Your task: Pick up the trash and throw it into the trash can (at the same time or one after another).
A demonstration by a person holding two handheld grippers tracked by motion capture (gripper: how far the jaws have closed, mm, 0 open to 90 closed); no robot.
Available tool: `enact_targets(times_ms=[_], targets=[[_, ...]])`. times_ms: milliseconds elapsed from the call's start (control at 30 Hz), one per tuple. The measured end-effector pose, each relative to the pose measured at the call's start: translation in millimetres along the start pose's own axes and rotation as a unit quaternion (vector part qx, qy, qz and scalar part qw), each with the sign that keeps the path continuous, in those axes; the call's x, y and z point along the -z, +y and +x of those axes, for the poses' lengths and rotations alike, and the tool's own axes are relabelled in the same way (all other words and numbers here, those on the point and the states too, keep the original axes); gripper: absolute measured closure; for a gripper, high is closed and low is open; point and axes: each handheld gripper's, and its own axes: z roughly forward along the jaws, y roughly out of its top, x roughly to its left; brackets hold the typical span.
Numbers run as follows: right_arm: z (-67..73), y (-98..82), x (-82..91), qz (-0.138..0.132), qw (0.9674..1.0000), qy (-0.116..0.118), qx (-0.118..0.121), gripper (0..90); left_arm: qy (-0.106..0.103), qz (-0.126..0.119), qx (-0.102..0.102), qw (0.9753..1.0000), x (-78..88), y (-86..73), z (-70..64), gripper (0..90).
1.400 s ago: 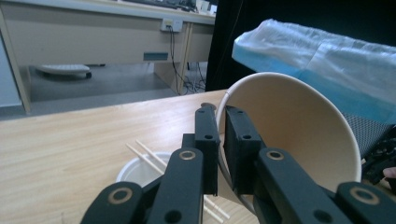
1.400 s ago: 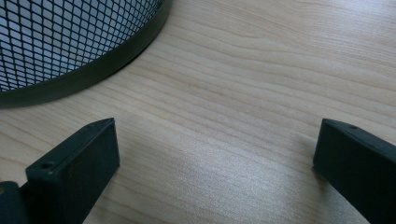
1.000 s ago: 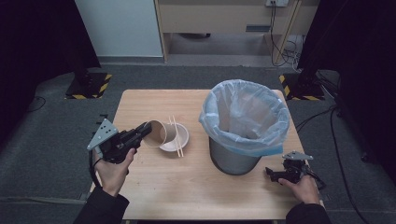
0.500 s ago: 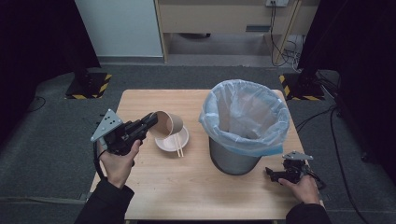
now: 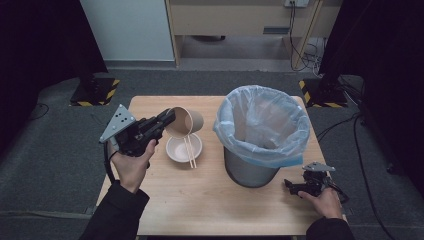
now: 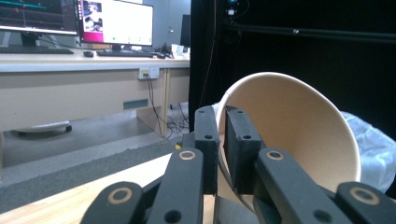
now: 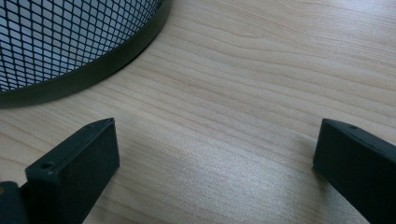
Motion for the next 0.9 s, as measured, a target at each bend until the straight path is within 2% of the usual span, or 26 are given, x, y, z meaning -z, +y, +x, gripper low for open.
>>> enact_targets(times_ms=[200, 433, 767, 900], targets=[[-0.3, 0.1, 0.0, 0.000, 1.0000, 0.000, 0.002, 0.5, -0.004, -0.005, -0.009, 0.9999, -6.4, 8.4, -4.8, 83.7], [-0.3, 0.0, 0.0, 0.000, 1.0000, 0.000, 0.002, 0.5, -0.012, -0.012, -0.008, 0.9998, -15.1, 14.9, -10.2, 83.7], [0.0, 0.0, 0.0, 0.000, 1.0000, 0.000, 0.000, 0.5, -0.028, -0.020, -0.020, 0.9992, -28.4, 27.9, -24.4, 83.7], [0.0, 0.0, 0.0, 0.000, 1.0000, 0.000, 0.000, 0.5, -0.035, -0.027, -0.018, 0.9989, -32.6, 30.5, -28.3, 83.7]])
